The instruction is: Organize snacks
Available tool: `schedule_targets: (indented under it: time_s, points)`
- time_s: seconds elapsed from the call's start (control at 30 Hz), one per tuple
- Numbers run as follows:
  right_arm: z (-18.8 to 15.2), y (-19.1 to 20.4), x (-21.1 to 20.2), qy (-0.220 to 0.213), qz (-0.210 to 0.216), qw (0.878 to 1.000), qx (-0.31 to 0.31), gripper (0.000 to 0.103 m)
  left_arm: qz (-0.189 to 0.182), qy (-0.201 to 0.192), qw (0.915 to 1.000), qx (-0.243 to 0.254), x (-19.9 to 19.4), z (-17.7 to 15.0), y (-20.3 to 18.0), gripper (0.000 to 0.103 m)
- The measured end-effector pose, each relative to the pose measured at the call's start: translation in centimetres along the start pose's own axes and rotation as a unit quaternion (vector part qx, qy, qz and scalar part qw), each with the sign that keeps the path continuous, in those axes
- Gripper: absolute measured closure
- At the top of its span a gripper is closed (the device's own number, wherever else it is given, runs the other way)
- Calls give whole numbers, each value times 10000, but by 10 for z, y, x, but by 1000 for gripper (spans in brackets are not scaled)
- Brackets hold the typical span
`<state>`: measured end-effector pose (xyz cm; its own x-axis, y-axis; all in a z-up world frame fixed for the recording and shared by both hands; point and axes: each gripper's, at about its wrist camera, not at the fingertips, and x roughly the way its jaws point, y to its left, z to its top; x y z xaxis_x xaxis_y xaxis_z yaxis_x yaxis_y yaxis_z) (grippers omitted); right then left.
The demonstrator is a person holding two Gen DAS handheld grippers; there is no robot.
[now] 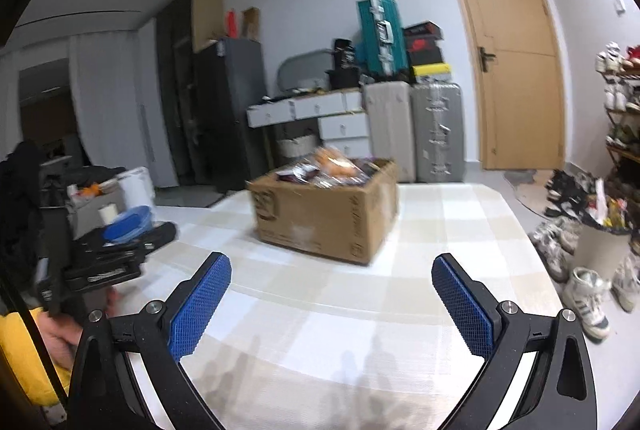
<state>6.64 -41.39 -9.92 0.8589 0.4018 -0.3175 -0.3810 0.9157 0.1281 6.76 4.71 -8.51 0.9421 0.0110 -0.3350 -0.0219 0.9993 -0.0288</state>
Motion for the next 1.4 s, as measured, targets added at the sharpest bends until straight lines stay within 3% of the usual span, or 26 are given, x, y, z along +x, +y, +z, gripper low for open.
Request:
schedule_targets:
  time_s: [0.13,0.33,0.63,1.4]
  points:
    - [-4,-9,5,-61,9,9999,127,1,48,152,9998,92,28,-7,-3,0]
    - [-7,-5,10,-8,-18,10000,-56,1,80,295,9995,-40,34,-1,6,0]
    - [-10,5,9,-5,-57,9995,-296,1,76,220,9996,166,23,1,1,0]
    - [-8,-5,7,33,-27,10000,-46,1,331,255,9990,177,21,1,0,0]
